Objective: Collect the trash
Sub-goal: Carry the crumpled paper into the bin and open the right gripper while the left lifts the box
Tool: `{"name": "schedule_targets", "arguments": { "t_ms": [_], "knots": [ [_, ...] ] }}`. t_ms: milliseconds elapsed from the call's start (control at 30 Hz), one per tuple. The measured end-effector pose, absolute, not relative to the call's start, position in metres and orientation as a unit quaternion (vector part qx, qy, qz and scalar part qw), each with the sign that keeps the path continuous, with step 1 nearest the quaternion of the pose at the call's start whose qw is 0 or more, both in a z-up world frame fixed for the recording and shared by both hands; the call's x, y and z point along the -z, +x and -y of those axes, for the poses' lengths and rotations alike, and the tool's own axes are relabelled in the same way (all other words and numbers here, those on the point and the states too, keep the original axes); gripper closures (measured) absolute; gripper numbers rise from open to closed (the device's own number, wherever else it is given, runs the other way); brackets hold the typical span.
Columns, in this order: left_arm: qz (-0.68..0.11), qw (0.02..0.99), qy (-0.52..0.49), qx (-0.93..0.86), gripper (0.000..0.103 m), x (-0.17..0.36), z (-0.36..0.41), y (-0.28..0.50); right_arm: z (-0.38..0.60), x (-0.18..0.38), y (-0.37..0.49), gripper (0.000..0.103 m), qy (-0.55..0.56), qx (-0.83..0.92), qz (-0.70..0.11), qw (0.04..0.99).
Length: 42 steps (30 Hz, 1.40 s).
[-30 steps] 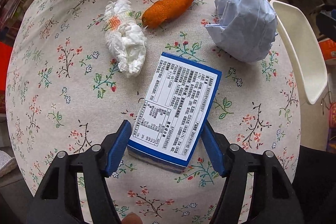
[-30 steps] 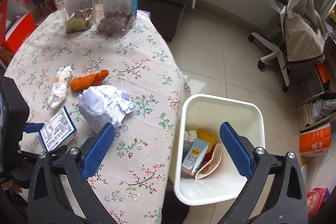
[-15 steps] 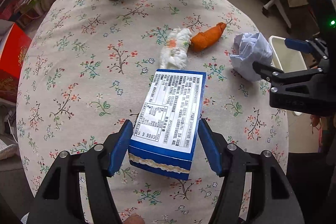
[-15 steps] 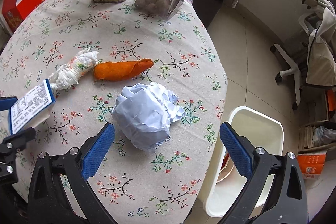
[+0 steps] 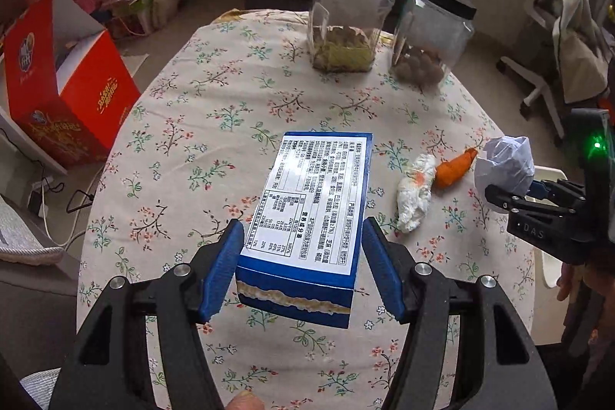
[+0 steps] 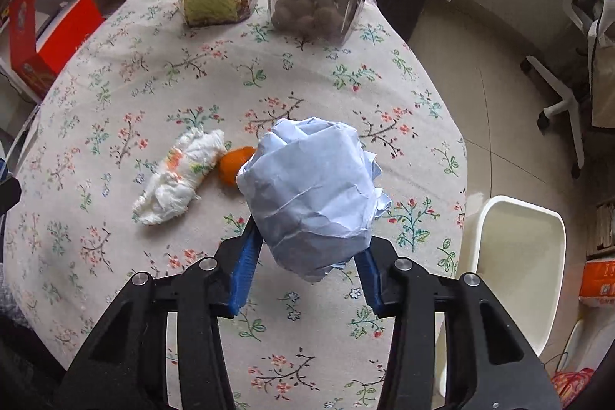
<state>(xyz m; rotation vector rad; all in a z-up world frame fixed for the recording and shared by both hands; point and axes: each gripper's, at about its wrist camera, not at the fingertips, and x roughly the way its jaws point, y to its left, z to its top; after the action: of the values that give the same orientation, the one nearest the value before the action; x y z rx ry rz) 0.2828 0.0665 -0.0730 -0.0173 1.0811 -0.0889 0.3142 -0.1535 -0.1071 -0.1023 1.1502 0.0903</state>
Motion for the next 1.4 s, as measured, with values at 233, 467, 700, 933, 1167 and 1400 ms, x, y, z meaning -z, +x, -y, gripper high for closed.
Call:
{"name": "schedule_targets", "arguments": {
  "t_ms": [233,467,700,933,1167,1400],
  "knots": [
    [-0.473,0.881,-0.020,0.004,0.041,0.061,-0.081,0.280,0.129,0.062,0.303,0.059,-0.022,-0.073,-0.449,0.890],
    [-0.401,0.915,-0.033,-0.033,0.040,0.043,-0.087,0.274,0.119,0.034,0.298,0.058,-0.008,-0.065,-0.357,0.932],
    [-0.332,0.941,-0.035,-0.060,0.040,0.026,-0.084,0.266,0.118,0.020,0.292,0.058,0.004,-0.047,-0.296,0.954],
    [-0.292,0.953,-0.040,-0.066,0.040,0.015,-0.068,0.261,0.120,0.011,0.282,0.058,-0.013,-0.022,-0.259,0.966],
    [-0.265,0.961,-0.043,-0.069,0.040,0.008,-0.052,0.253,0.128,0.003,0.272,0.058,-0.020,-0.004,-0.229,0.973],
    [-0.256,0.964,-0.047,-0.062,0.040,0.003,-0.042,0.248,0.136,-0.001,0.267,0.058,-0.017,0.007,-0.221,0.975]
  ]
}}
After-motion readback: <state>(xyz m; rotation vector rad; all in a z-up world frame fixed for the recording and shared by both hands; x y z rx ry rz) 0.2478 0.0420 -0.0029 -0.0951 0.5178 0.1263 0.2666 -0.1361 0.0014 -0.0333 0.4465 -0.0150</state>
